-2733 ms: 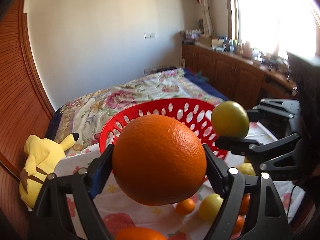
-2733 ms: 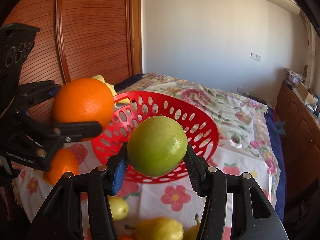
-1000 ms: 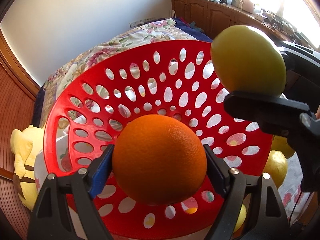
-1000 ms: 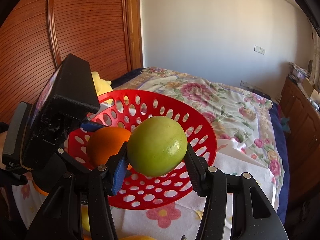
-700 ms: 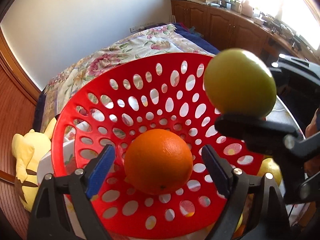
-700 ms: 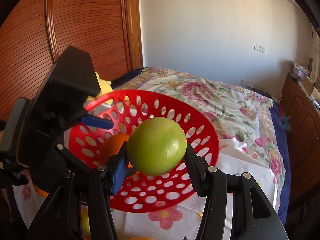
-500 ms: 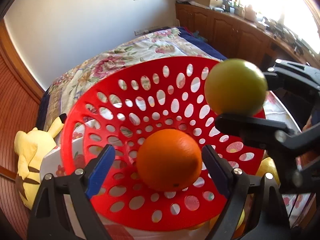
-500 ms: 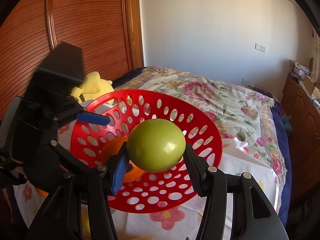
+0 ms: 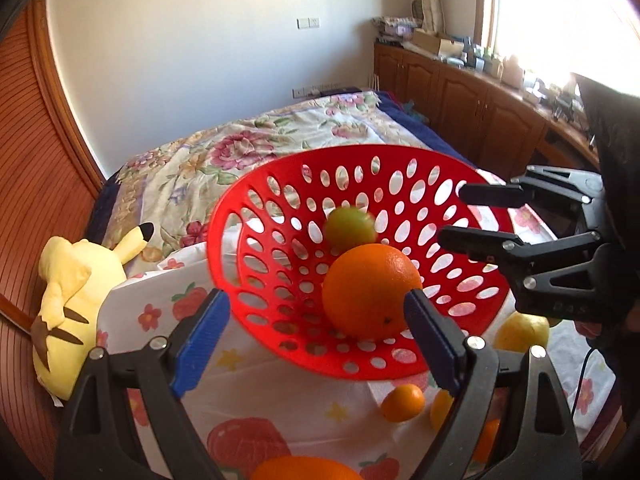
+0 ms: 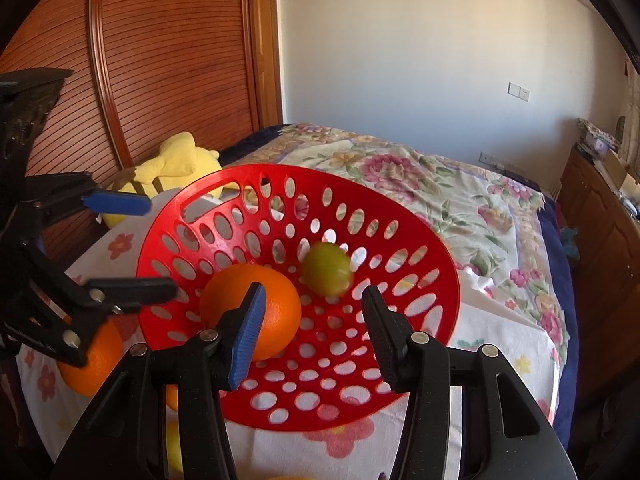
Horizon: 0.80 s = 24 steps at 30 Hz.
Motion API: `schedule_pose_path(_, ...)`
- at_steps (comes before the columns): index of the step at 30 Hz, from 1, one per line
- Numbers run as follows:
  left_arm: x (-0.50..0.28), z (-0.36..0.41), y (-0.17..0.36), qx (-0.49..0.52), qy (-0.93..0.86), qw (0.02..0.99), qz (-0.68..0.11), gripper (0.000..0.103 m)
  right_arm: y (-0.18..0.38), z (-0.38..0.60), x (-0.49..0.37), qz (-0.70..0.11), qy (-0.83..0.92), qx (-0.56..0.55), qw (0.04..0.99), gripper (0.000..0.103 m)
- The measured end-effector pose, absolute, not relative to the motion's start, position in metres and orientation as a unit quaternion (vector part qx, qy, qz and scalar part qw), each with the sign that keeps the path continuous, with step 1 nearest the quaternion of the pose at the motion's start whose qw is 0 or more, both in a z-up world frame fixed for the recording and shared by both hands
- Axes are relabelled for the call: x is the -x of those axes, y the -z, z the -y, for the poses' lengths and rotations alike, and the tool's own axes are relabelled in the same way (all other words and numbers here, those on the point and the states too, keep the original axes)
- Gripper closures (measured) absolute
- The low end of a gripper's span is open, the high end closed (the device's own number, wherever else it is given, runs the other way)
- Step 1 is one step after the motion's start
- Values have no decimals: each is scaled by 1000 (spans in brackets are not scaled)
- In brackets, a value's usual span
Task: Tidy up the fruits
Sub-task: 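Open both tools to drop the orange and apple into the basket, then grasp another large orange with the left tool while the right tool grasps a tangerine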
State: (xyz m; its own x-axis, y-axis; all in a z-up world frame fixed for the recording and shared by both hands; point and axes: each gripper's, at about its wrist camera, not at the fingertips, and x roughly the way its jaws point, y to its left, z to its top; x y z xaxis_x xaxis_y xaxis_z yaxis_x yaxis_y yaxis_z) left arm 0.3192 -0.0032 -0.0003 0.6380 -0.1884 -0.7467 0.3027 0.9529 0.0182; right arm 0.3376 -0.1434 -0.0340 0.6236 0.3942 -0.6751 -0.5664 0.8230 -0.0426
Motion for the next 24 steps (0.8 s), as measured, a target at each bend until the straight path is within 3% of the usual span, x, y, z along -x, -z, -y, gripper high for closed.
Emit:
schedule_pose_path(12, -250, -19, -14, -62, 137, 920, -363, 14, 29, 159, -269, -331, -262, 91, 902, 50)
schedule_pose_path(24, -193, -39, 10, -40, 130, 923, -361, 14, 55, 168, -211, -349, -246, 70, 901, 49)
